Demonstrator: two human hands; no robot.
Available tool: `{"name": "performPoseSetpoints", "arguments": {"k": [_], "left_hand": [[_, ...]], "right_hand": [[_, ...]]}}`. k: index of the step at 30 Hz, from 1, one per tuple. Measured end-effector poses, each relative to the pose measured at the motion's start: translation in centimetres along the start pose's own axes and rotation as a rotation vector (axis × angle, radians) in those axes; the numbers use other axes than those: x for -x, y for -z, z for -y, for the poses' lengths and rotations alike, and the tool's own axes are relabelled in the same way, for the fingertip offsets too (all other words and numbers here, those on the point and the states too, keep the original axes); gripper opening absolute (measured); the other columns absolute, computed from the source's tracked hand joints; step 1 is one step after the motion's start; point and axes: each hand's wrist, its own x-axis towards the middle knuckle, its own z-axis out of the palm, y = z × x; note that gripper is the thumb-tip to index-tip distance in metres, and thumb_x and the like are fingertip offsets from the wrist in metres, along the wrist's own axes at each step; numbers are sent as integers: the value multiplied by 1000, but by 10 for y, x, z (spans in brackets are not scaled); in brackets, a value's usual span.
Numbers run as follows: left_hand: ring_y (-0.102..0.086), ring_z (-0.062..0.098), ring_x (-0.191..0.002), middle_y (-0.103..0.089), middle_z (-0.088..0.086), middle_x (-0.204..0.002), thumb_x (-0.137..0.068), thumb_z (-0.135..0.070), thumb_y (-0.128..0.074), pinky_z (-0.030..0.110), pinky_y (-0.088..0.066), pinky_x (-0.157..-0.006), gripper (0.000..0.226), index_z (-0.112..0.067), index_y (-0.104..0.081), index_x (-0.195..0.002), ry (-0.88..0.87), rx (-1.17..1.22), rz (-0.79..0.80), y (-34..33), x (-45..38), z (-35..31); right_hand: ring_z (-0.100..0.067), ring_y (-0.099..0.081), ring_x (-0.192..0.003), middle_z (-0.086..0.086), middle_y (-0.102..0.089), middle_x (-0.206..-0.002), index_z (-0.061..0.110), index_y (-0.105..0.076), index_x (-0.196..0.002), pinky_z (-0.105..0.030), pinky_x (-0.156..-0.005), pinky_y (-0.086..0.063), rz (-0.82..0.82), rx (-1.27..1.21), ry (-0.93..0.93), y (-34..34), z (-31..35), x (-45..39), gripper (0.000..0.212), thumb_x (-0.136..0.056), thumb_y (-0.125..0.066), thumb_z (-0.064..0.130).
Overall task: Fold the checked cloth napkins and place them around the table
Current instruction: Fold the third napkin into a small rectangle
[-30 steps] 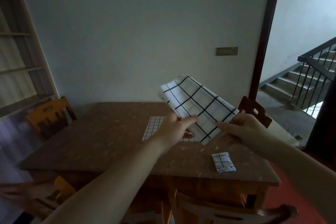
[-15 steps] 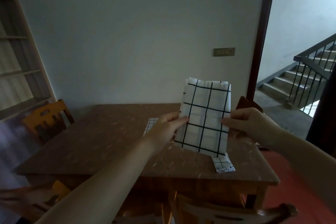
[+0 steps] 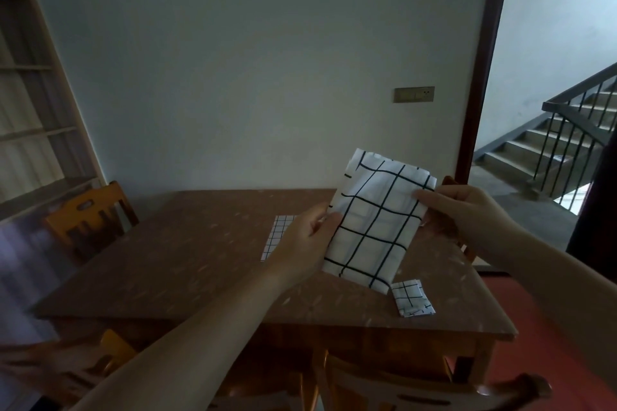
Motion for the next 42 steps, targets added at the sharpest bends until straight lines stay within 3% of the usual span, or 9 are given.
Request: {"name": "performPoseSetpoints", "arguments": {"k": [4, 13, 18, 22, 25, 28, 30, 37, 42], "left_hand": [[-71, 11, -89, -74, -3, -97, -103, -26, -46, 27, -59, -75, 22, -22, -67, -108, 32, 43, -5, -1, 0, 1], [-68, 12, -105, -74, -4, -109, -102, -35, -45, 38, -51, -97, 32, -20, -71, -113, 117, 149, 59, -6, -1, -7], [-66, 36, -98, -68, 22, -102, -103, -35, -45, 55, -51, -94, 38, -6, -70, -100, 77, 116, 18, -14, -6, -3], [-69, 19, -82, -72, 3, -83, -102, -31, -47, 38, -56, -77, 32, -21, -73, -87, 47, 126, 24, -16, -7, 0], [-60, 10, -65, -62, -4, -67, -103, -30, -45, 27, -49, -65, 35, -14, -64, -78, 15, 93, -12, -18, -8, -2], [-41, 9, -54, -43, -7, -57, -103, -29, -43, 24, -35, -56, 39, -16, -48, -67, -31, 58, -77, -19, -9, -3], [-35, 12, -54, -37, 1, -60, -103, -32, -43, 29, -32, -55, 38, -12, -45, -71, -49, 25, -119, -20, -10, -2], [-31, 4, -49, -34, -12, -52, -104, -31, -42, 15, -30, -50, 39, -17, -42, -68, -57, -14, -141, -22, -11, -2], [-35, 7, -55, -35, -10, -57, -103, -32, -43, 13, -32, -55, 39, -18, -43, -67, -41, 7, -53, -22, -7, -5]], "right_hand": [[-13, -62, -50, -9, -67, -64, 20, -72, -58, -17, -47, -47, -11, -38, 33, 4, -2, -3, 32, -89, -65, 27], [-21, -62, -58, -17, -64, -71, 11, -70, -67, -34, -62, -53, -103, -28, 106, 6, -7, -3, 28, -90, -64, 26], [-19, -59, -57, -9, -63, -64, 13, -73, -69, -37, -66, -50, -121, -103, 52, 7, -8, -3, 33, -91, -62, 36], [-13, -54, -49, 3, -56, -51, 19, -67, -54, -33, -61, -49, -141, -112, 24, 10, -9, -4, 39, -86, -64, 41], [-19, -54, -51, -5, -58, -58, 15, -68, -63, -27, -53, -46, 175, -163, -142, 7, -8, 6, 50, -65, -71, 65], [-27, -72, -69, -13, -74, -75, 4, -67, -85, -29, -62, -56, 496, 162, -183, -3, -14, 20, 50, -75, -60, 53], [-24, -74, -69, -13, -75, -76, 5, -66, -77, -28, -64, -57, 480, 197, -170, -8, -18, 20, 39, -76, -63, 43], [-22, -74, -72, -15, -76, -83, 3, -65, -85, -27, -62, -58, 532, 185, -240, -7, -25, 16, 27, -81, -68, 29], [-29, -73, -79, -17, -75, -89, 1, -67, -98, -38, -75, -60, 415, 79, -196, -5, -27, 11, 47, -76, -63, 43]]}}
